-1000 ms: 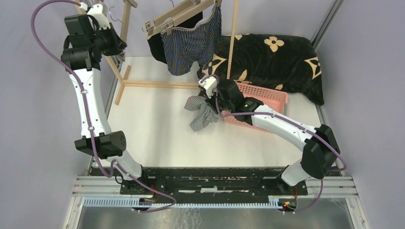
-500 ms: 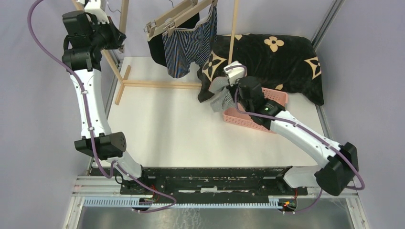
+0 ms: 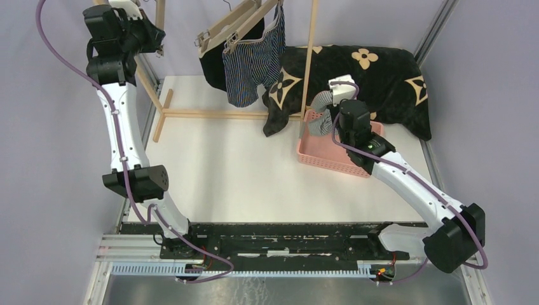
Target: Remove the underwear clipped to the hanger
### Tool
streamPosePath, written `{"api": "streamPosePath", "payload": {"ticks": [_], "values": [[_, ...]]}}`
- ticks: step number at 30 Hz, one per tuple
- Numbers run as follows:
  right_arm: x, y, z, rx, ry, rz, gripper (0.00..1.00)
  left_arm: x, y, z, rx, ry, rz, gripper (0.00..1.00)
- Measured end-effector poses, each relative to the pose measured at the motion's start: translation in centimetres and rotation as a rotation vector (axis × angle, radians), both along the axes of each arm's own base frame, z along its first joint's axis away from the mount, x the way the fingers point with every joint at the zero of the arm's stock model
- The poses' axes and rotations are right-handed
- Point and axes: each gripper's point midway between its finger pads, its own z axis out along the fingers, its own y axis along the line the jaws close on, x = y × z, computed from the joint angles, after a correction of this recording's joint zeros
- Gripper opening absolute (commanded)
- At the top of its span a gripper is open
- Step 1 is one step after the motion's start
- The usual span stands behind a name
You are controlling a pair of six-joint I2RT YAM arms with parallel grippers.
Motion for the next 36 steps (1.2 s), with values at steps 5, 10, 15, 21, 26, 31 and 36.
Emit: {"api": "streamPosePath", "payload": {"ticks": [5,10,15,21,26,31,36], "values": [[0.5,-0.7,-2.4,-0.022,0.051,-0.023,0.01,1.4,0.2,-1.5,-0.015,0.030,-0.002,0.03],[0.7,-1.0,-2.5,-0.018,0.050,-0.033,0.00,1.9,0.2,-1.4,-0.028,0.017,-0.001,0.03],[0.8,-1.1,-2.6,-0.018,0.052,-0.037,0.01,2.3,0.2,-0.5,-0.035,-0.013,0.001,0.03],[0.9,-1.0,-3.0,-0.016,0.062,-0.031,0.00,3.0,0.3,-0.8,-0.046,-0.012,0.002,0.03],[0.9,-0.9,-3.1,-0.012,0.063,-0.025,0.01,4.0,0.8,-2.2,-0.060,0.016,0.016,0.03],[1.1,-0.9,-3.7,-0.018,0.074,-0.028,0.01,4.3,1.2,-2.2,-0.056,0.009,0.032,0.19],[2.2,-1.7,-5.7,-0.041,0.108,-0.076,0.00,4.4,1.2,-2.2,-0.057,0.004,0.035,0.34]]}}
